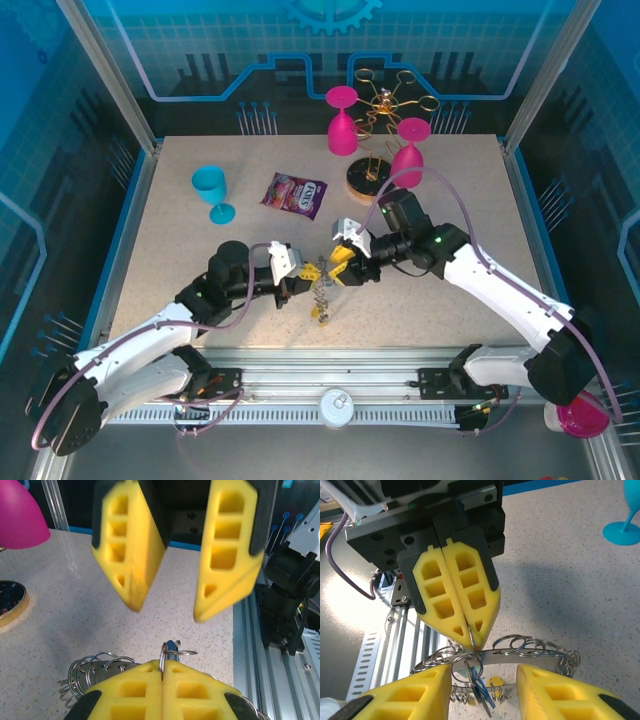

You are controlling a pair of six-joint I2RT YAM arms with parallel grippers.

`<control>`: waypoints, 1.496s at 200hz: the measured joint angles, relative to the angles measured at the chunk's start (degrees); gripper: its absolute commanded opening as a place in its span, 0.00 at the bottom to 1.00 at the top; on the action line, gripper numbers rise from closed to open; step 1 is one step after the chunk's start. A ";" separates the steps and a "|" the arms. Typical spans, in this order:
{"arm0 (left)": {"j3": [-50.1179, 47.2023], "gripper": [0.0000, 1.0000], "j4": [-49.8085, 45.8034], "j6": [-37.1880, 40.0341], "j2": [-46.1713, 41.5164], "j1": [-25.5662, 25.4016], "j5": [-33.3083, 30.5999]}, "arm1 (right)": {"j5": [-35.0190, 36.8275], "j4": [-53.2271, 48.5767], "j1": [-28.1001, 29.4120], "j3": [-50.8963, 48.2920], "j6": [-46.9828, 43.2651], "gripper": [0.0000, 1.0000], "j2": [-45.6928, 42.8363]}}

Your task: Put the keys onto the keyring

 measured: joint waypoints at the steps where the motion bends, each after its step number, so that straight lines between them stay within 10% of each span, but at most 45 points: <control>1: 0.00 0.00 0.15 -0.09 0.00 -0.02 0.00 | 0.04 0.07 0.02 -0.13 0.02 0.40 -0.07; 56: -1.70 0.00 5.86 -4.15 0.02 0.00 -0.85 | 1.53 4.61 1.25 -4.13 2.32 0.38 -0.72; 104: -3.08 0.00 9.79 -7.28 0.02 0.20 -2.32 | 1.31 5.42 1.46 -4.13 1.86 0.00 -0.61; 182: -5.27 0.00 20.35 -15.50 4.22 0.20 -2.51 | 8.46 3.06 5.86 -1.29 -2.49 0.00 2.69; 220: -5.29 0.00 24.52 -16.61 5.40 0.20 -2.99 | 6.58 2.16 2.91 -1.22 -1.27 0.36 1.62; 299: -7.13 0.00 33.64 -11.43 11.78 0.20 1.51 | -4.66 11.98 -4.22 -4.76 4.20 0.31 -4.26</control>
